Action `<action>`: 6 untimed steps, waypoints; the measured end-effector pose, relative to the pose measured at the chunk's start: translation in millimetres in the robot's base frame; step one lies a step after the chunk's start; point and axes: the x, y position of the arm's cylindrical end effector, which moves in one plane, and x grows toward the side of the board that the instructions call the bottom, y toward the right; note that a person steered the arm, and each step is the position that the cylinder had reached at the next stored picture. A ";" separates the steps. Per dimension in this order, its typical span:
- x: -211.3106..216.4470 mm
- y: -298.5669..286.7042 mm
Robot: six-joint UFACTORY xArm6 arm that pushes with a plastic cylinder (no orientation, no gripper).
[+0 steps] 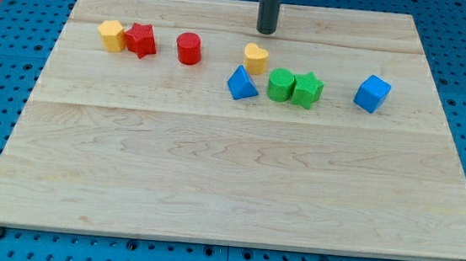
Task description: Move the yellow heart up a bit
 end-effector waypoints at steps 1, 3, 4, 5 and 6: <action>-1.0 -36.3; 93.1 -62.3; 108.2 -14.6; 94.5 28.6; 69.5 27.7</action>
